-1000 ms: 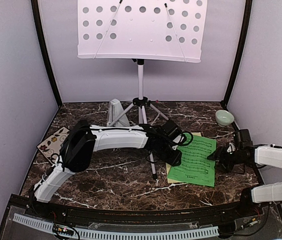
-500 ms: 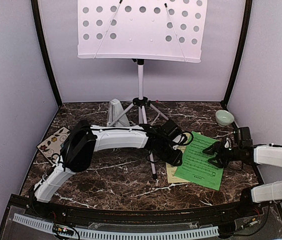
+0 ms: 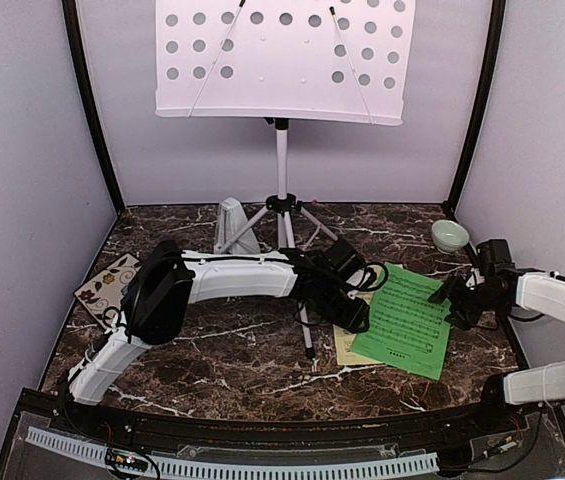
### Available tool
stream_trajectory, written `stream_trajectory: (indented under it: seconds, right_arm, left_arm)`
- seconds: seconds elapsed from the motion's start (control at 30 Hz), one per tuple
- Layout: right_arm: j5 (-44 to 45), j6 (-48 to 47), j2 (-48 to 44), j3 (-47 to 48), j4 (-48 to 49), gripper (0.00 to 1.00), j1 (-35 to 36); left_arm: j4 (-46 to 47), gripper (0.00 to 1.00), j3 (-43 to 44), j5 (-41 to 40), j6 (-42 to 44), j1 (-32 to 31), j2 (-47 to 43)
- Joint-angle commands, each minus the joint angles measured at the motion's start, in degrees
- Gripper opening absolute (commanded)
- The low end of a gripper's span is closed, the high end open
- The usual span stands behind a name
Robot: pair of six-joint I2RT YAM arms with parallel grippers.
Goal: Set up the instrument practice props
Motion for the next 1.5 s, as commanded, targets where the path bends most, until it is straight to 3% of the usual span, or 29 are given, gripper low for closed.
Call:
stream_trajectory:
  seconds: [0.0,0.3,0.73,1.07,1.23,1.47]
  right_arm:
    - [5.02,-5.9,2.17,1.25,-3.94,0.66,-1.05]
    - [3.87,-9.32,9.87,-0.53,0.37,0.58,-1.19]
    - [-0.16,-10.28,17.67,-2.88,7.07,0.55,1.71]
    - [-8.53,-6.55,15.69,-3.34,11.5,0.54,3.4]
    - [-9.3,-6.68,15.64,-2.64,10.41,0.53,3.57]
    - [-10.57,-6.66,12.58,-3.51,9.46,0.52,3.77]
  left_arm:
    - [0.78,0.48,-0.83,0.56,-2.03,0.57,-2.59]
    - [4.95,0.53,-3.71,5.24,-9.64,1.4,-1.67]
    - [6.33,0.56,-0.82,9.67,-14.43,1.43,2.48]
    - [9.06,0.56,0.77,10.86,-16.71,1.45,3.82]
    - [11.64,0.63,0.75,10.34,-17.2,1.4,2.67]
    - [9.14,0.44,1.85,8.79,-17.4,1.46,2.0]
